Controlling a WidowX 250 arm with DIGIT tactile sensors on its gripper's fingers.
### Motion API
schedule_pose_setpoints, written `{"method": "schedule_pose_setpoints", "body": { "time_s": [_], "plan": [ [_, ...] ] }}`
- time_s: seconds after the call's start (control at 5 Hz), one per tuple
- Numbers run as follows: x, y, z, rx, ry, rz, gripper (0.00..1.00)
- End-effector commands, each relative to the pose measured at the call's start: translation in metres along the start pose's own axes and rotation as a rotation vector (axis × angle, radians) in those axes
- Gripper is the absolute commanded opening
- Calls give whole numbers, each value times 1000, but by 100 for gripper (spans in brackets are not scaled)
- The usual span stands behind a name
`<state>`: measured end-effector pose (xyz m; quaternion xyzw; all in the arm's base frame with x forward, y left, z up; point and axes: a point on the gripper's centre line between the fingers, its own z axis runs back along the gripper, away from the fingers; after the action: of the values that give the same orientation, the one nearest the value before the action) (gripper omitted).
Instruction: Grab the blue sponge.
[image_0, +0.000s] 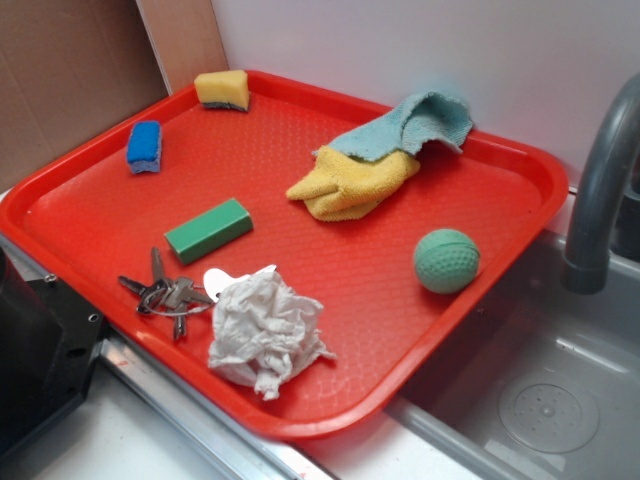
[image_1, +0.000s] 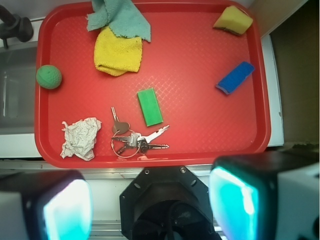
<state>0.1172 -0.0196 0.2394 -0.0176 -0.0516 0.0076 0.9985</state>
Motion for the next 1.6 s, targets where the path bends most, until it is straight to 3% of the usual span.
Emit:
{"method": "schedule_pose_setpoints", "body": {
  "time_s": [0.0,0.4,1.0,1.2,1.4],
  "plan": [
    [0,0,0,0,0,0,100],
    [13,103,-78,98,-141,488,100],
    [13,103,-78,98,-141,488,100],
    [57,125,-132,162,-33,631,100],
    [89,139,-180,135,-70,718,100]
  ]
}}
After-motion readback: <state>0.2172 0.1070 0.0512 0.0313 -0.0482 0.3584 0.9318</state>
